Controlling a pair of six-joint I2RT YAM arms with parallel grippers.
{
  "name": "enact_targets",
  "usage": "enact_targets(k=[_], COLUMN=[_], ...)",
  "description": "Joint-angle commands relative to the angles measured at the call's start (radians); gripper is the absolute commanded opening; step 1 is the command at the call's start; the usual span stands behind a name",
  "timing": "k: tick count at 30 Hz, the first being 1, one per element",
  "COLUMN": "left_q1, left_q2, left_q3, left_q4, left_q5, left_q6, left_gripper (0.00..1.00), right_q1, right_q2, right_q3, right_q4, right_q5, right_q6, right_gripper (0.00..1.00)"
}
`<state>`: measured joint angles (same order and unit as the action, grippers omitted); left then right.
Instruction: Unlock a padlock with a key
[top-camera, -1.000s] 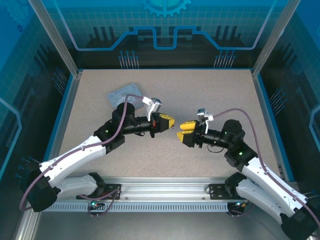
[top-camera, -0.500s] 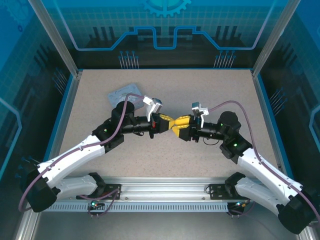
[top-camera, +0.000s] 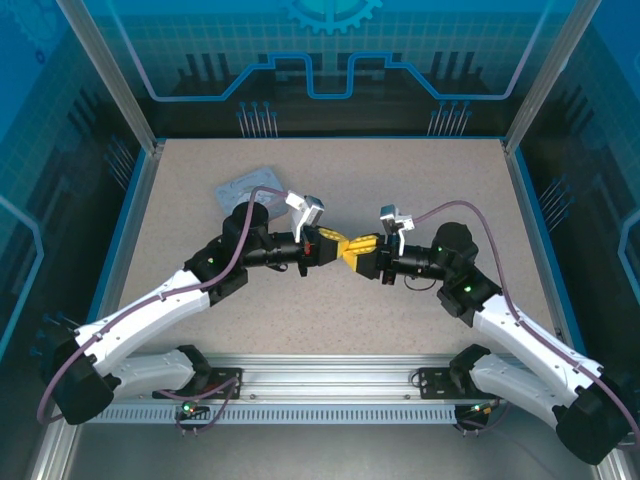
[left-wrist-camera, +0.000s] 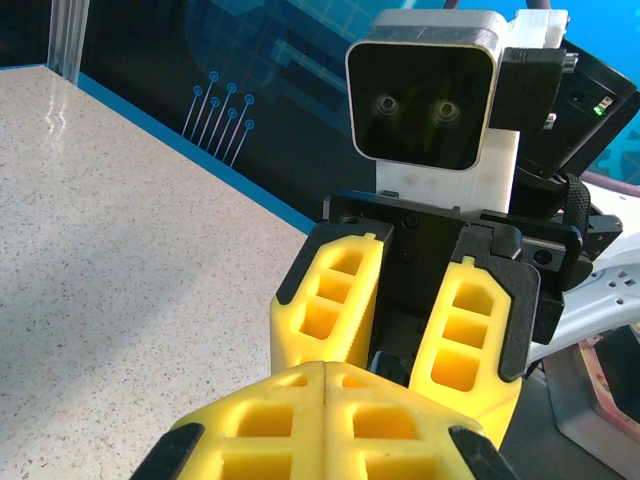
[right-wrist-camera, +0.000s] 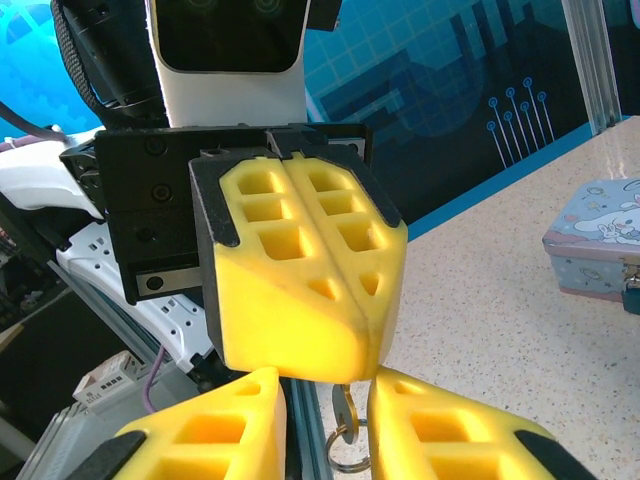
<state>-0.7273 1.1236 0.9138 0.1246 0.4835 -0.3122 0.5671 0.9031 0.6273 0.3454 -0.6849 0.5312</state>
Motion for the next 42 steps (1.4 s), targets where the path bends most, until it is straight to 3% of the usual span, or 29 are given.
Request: enact_targets(k=[1, 14, 27, 42], left_q1=[-0.005, -0.003, -0.003, -0.003], left_q2=[-0.01, -0.009, -0.014, -0.018], left_q3=[0.019, 0.015, 0.004, -0.005], left_q4=[0.034, 0.043, 0.048, 0.059], left_q5=[-0.004, -0.019, -0.024, -0.02], left_q6=[-0.013, -0.019, -0.019, -0.028], left_gripper=[0.0, 0.0, 0.0, 0.0], right_q1=[0.019, 0.039, 0.039, 0.038], right_q2=[-0.003, 0.023, 0.0, -0.025], right_q3=[-0.006, -0.001, -0.013, -0.03], right_q4=[0.011, -0.003, -0.027, -0.012], right_q5=[0.001, 0.008, 0.019, 0.049], right_q6=[0.003, 0.0, -0.016, 0.0], right_gripper=[0.25, 0.25, 0.41, 0.41])
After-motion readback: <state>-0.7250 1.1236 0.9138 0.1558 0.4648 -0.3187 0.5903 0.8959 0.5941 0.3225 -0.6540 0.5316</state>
